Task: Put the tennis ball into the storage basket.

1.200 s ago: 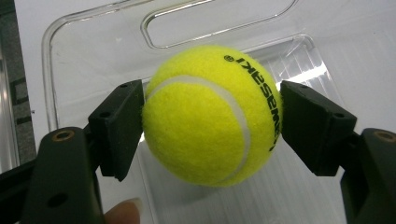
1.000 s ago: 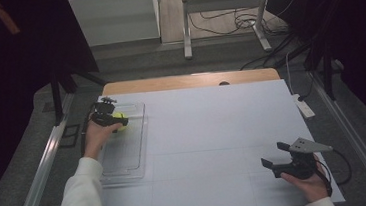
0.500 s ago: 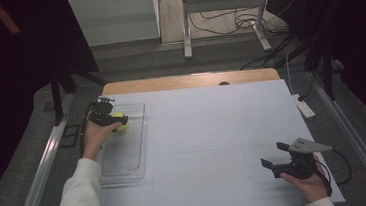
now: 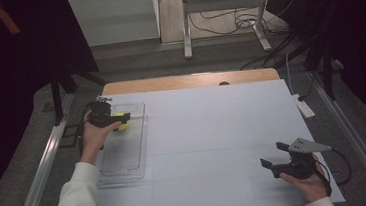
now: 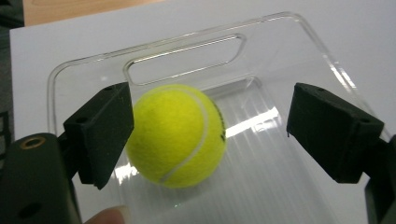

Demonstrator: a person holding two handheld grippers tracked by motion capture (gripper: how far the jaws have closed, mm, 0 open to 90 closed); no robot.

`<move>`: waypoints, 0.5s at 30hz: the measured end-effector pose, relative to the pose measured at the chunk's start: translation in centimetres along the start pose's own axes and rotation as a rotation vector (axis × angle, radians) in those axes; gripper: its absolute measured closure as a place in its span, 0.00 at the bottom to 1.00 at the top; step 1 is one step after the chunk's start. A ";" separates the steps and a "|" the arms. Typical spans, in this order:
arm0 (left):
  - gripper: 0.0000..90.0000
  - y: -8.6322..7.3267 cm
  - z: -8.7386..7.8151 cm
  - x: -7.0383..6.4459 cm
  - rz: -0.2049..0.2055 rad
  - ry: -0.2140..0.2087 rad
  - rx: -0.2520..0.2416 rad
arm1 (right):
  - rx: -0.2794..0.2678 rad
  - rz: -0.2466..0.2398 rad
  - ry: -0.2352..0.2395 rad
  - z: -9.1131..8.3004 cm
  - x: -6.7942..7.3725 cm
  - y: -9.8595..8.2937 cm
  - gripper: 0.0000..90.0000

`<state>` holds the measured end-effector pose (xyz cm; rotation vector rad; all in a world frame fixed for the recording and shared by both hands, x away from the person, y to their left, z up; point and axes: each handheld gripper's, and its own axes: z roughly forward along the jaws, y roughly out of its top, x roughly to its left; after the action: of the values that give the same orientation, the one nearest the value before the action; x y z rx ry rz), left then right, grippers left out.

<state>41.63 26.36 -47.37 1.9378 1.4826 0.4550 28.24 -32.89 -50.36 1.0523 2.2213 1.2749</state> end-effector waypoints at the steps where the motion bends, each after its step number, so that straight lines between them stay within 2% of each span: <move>1: 0.17 -0.1 -0.1 -0.1 0.002 -0.009 -0.009 | 0.000 0.000 0.000 0.0 0.0 0.0 0.12; 8: 0.18 -0.4 -0.8 -0.7 0.011 -0.042 -0.043 | -0.001 0.001 -0.001 0.0 0.0 0.0 0.12; 15: 0.18 -0.9 -2.1 -1.8 0.043 -0.099 -0.078 | 0.006 0.004 0.000 0.1 -0.2 -0.1 0.12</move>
<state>39.10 25.43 -46.25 1.9061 1.3444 0.4233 28.37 -32.98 -50.50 1.0589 2.2256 1.2713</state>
